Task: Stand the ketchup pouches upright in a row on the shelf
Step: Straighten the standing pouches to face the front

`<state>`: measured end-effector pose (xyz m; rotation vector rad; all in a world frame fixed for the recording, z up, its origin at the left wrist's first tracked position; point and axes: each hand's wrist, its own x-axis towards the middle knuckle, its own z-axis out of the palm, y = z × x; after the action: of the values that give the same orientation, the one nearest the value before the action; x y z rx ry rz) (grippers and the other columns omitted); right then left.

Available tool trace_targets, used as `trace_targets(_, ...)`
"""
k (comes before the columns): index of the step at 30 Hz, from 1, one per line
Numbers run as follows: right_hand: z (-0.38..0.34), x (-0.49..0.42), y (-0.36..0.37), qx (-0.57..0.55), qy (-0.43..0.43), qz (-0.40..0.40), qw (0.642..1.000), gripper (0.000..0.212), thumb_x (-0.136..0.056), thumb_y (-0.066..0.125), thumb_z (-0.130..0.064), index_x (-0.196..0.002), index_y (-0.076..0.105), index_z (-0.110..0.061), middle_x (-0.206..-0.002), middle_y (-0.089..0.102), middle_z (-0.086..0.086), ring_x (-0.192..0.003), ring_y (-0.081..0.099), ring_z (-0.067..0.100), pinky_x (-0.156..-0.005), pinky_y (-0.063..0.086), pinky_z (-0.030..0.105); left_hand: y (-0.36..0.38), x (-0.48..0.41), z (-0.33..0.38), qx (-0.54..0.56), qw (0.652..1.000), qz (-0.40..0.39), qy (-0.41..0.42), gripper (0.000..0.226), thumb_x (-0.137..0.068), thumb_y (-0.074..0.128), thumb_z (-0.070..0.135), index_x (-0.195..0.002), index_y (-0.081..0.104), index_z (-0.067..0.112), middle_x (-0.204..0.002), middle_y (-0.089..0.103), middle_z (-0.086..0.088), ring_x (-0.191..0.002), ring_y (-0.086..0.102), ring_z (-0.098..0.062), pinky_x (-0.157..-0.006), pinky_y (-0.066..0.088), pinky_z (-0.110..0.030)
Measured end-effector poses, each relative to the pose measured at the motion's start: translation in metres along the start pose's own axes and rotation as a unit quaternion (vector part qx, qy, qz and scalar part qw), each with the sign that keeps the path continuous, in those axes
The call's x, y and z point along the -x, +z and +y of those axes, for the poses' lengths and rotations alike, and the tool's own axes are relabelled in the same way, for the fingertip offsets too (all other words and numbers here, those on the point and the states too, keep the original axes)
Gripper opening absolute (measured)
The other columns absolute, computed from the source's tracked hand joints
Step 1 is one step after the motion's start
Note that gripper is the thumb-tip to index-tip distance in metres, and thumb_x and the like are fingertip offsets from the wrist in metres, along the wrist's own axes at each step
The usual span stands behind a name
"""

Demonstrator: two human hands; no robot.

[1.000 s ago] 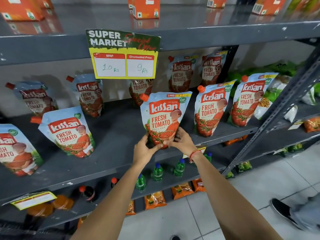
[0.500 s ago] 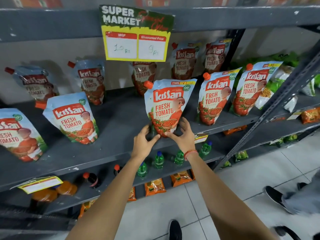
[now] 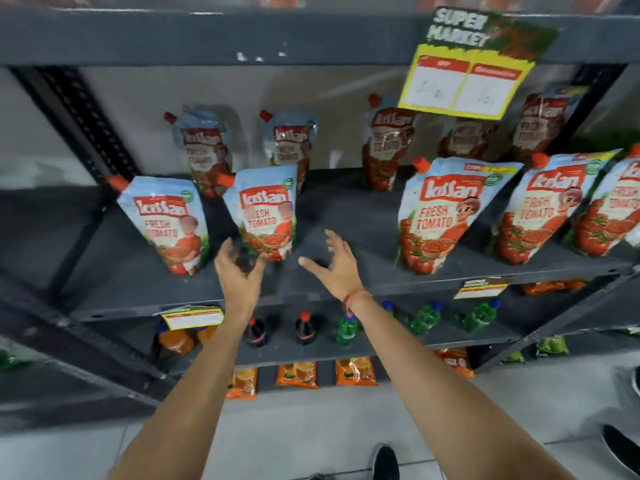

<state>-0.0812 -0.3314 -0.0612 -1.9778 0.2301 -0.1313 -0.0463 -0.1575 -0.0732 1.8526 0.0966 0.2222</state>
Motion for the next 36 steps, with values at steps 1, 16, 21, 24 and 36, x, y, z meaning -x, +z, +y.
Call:
trace_targets(1, -0.008, -0.009, 0.009, -0.01, 0.016, -0.034, 0.999, 0.087, -0.077, 0.074, -0.038, -0.147, 0.025, -0.019, -0.15, 0.033, 0.009, -0.137, 0.035, 0.023, -0.109, 0.036, 0.035, -0.005, -0.011, -0.001, 0.001, 0.999, -0.042, -0.023, 0.077, -0.083, 0.068, 0.022, -0.145, 0.024, 0.008, -0.146, 0.035, -0.015, -0.132, 0.04, -0.026, -0.105, 0.035, -0.032)
trace_targets(16, 0.014, -0.008, 0.021, -0.073, -0.02, -0.023, 0.997, 0.038, -0.084, 0.069, -0.021, -0.114, 0.047, -0.023, -0.101, 0.055, -0.021, -0.095, 0.053, -0.008, -0.075, 0.042, -0.003, -0.005, -0.015, -0.009, -0.038, 0.972, -0.232, 0.025, 0.049, -0.083, 0.066, 0.032, -0.125, 0.049, 0.014, -0.123, 0.063, -0.005, -0.114, 0.057, -0.023, -0.099, 0.045, -0.04)
trace_targets(21, 0.016, -0.001, 0.013, -0.064, -0.016, -0.033, 0.997, 0.041, -0.084, 0.069, -0.022, -0.119, 0.048, -0.014, -0.105, 0.057, -0.013, -0.103, 0.055, 0.005, -0.09, 0.041, 0.011, -0.001, -0.001, -0.004, -0.064, 0.974, -0.214, 0.039, 0.048, -0.084, 0.065, 0.033, -0.124, 0.051, 0.011, -0.121, 0.064, -0.008, -0.112, 0.058, -0.025, -0.098, 0.046, -0.043)
trace_targets(24, 0.017, 0.001, 0.013, -0.064, -0.015, -0.032, 0.997, 0.044, -0.084, 0.069, -0.023, -0.121, 0.048, -0.011, -0.108, 0.058, -0.009, -0.106, 0.056, 0.009, -0.095, 0.043, 0.02, -0.002, 0.003, -0.001, -0.065, 0.974, -0.213, 0.036, 0.048, -0.084, 0.065, 0.033, -0.123, 0.05, 0.011, -0.121, 0.063, -0.008, -0.112, 0.057, -0.025, -0.096, 0.046, -0.037)
trace_targets(36, 0.007, 0.043, 0.044, -0.138, 0.005, 0.195, 0.971, 0.049, -0.082, 0.071, -0.025, -0.126, 0.053, -0.013, -0.129, 0.056, 0.009, -0.117, 0.056, 0.02, -0.1, 0.046, 0.033, -0.034, 0.012, 0.009, 0.165, 0.984, -0.055, -0.047, 0.043, -0.09, 0.058, 0.015, -0.131, 0.046, 0.01, -0.127, 0.058, -0.007, -0.109, 0.058, -0.008, -0.104, 0.043, -0.028)
